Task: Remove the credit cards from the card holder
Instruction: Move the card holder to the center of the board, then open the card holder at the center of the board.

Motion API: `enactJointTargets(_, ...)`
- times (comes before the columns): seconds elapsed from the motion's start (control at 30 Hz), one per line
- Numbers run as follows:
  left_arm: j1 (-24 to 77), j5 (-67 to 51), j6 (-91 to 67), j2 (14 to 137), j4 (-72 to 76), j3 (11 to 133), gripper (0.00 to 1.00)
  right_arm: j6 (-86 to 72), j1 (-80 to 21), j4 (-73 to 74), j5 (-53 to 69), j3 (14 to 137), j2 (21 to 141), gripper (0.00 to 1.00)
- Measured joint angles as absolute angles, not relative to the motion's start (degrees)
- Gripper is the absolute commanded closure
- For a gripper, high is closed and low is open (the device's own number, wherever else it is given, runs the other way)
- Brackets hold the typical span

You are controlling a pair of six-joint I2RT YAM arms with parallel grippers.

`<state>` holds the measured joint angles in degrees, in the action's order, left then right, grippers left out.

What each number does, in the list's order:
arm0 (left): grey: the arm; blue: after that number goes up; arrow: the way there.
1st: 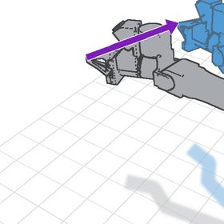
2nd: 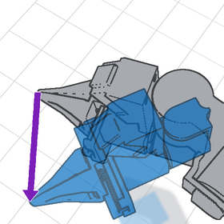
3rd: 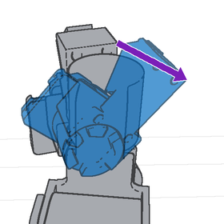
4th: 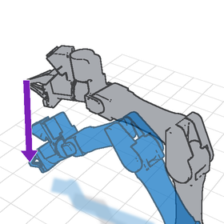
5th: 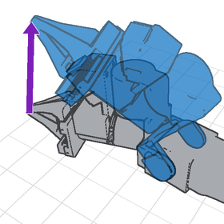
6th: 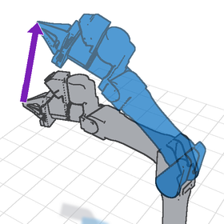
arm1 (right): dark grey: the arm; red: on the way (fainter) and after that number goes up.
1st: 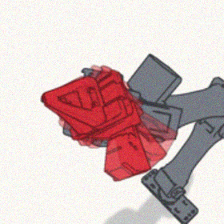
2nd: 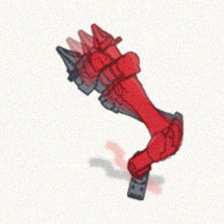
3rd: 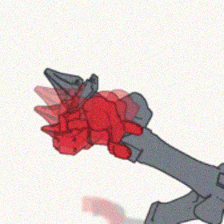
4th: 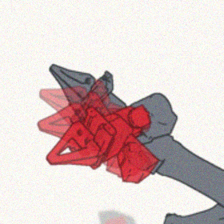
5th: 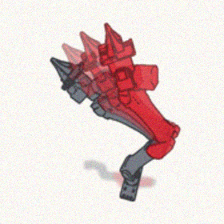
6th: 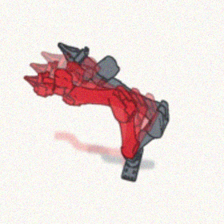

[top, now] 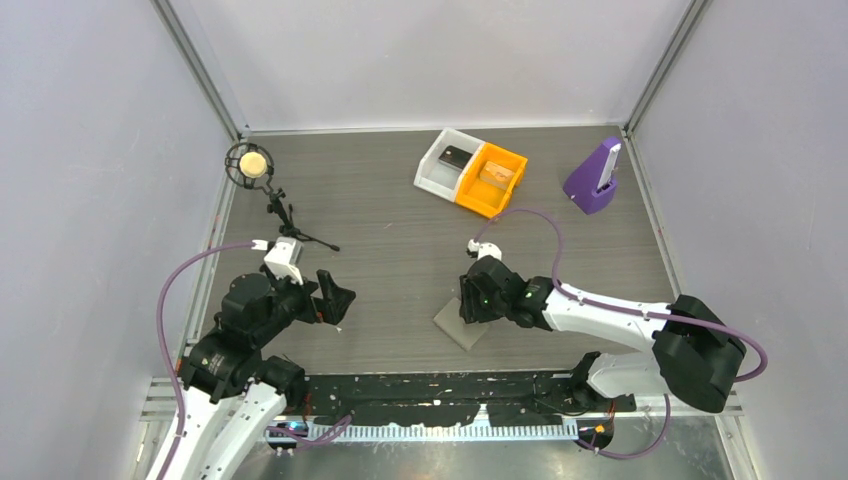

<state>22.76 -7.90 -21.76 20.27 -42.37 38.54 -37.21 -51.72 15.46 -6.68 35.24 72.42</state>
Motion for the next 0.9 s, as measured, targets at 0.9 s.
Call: enactJointTargets(0.9, 22.76, -8.08, -21.56, 18.39, -42.35, 38.54, 0.01, -22.94, -59.40, 15.88, -13.69, 38.81, 78.89, 0.81)
